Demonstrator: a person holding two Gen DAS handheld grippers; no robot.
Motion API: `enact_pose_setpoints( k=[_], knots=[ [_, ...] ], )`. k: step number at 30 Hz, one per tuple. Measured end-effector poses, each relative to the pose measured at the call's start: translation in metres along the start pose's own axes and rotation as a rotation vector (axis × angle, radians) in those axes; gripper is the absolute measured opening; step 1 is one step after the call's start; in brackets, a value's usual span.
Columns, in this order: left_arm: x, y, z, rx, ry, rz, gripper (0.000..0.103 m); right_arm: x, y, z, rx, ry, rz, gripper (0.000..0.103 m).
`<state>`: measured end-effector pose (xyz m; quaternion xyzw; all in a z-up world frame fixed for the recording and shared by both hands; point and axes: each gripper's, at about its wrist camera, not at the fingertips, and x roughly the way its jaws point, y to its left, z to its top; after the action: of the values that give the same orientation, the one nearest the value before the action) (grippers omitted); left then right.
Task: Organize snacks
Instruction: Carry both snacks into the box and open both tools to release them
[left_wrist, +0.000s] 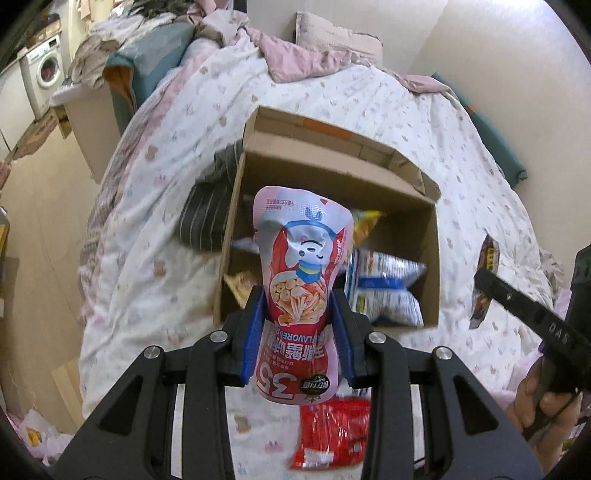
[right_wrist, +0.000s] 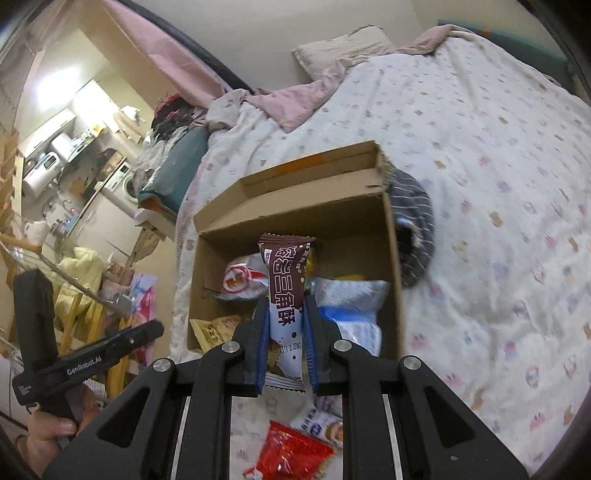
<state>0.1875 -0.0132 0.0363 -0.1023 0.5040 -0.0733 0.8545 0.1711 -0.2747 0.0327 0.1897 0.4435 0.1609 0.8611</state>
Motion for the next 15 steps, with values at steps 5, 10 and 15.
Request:
enact_pose_setpoints(
  k=[5,10,15],
  knots=[
    [0.013,-0.008,0.014,0.042,-0.054,0.045,0.031,0.029,0.000,0.000,-0.011,0.019,0.022,0.018],
    [0.035,-0.012,0.014,0.076,-0.081,0.048,0.031,0.056,-0.018,-0.006,0.053,0.060,0.062,0.018],
    [0.059,-0.011,0.012,0.053,-0.043,0.029,0.031,0.076,-0.025,-0.012,0.077,0.101,0.070,0.018]
  ],
)
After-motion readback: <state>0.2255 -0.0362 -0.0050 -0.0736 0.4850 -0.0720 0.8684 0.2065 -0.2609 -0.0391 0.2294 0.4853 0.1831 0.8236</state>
